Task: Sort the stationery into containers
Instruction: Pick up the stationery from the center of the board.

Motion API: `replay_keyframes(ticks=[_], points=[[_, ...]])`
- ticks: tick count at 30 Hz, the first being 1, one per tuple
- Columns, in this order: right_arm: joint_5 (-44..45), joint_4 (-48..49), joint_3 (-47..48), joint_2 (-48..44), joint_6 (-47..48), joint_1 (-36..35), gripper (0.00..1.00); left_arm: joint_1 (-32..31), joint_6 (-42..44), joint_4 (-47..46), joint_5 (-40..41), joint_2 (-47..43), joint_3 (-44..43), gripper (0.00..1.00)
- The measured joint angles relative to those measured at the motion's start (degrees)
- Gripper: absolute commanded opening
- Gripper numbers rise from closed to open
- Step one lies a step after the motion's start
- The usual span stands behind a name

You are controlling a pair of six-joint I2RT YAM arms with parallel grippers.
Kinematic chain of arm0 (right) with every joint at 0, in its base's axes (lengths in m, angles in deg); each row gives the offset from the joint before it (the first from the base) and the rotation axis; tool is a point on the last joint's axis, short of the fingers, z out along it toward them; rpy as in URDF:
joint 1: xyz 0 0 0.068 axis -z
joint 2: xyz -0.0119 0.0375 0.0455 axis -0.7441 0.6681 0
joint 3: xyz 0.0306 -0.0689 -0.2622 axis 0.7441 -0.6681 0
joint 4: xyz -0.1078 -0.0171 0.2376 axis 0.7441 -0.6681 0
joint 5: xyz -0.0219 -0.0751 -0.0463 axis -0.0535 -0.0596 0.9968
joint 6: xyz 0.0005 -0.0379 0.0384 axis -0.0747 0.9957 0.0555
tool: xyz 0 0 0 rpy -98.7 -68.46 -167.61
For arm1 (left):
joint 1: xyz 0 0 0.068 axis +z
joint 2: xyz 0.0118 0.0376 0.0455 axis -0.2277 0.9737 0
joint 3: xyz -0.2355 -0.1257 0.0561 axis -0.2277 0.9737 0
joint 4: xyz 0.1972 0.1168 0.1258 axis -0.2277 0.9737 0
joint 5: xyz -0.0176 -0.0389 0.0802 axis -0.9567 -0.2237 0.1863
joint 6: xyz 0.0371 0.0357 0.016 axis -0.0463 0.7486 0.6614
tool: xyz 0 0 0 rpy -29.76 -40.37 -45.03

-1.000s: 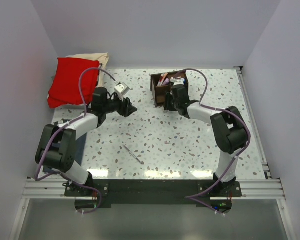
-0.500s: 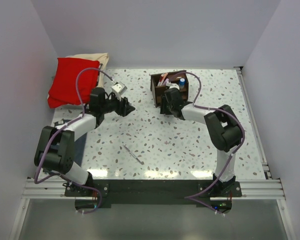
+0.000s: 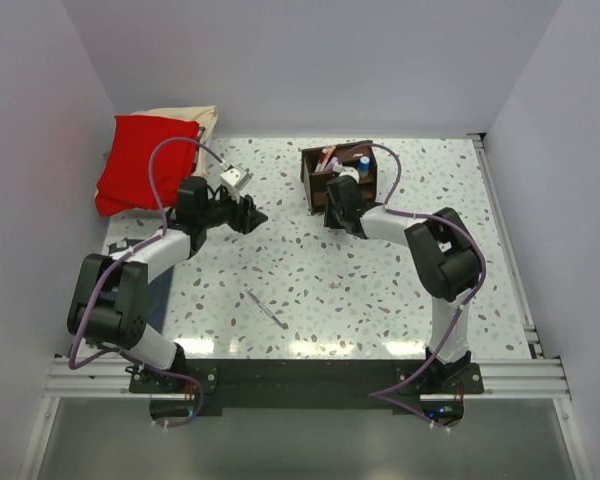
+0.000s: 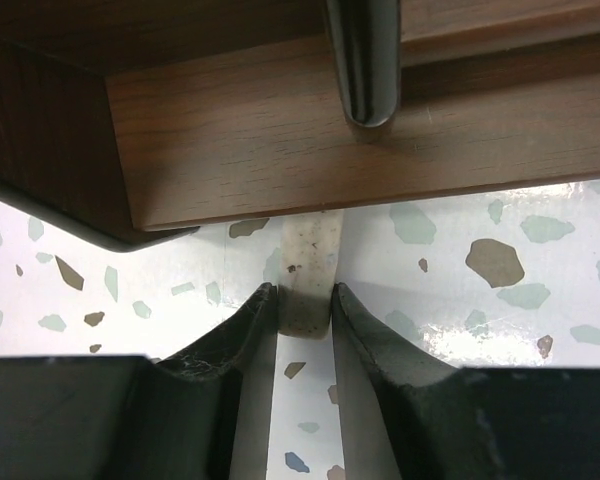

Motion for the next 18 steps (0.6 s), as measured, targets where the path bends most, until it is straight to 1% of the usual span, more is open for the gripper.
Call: replay_keyframes(ticks=[3, 8, 9, 14, 18], points=[[-0.3, 0.3, -0.4, -0.3, 0.7, 0.0, 0.10, 0.0, 0.0, -0.2, 0.0, 0.0, 0.0, 0.57], [-4.6, -2.2, -4.5, -5.3, 7.1, 0.7, 0.06, 0.0, 0.0, -0.5, 0.0, 0.0, 0.0, 0.57], [-6.0, -3.5, -5.0, -6.9, 8.4, 1.2, 0.03, 0.0, 0.0, -0.6, 0.0, 0.0, 0.0, 0.57], [-10.9, -6.4, -5.5, -13.9, 15.2, 6.7, 0.00, 0.0, -0.5, -1.7, -0.5, 0.6, 0.0, 0.57], [-12.3, -6.6, -5.2, -15.1, 18.8, 10.2, 0.00, 0.0, -0.5, -2.6, -1.0, 1.9, 0.0, 0.57]])
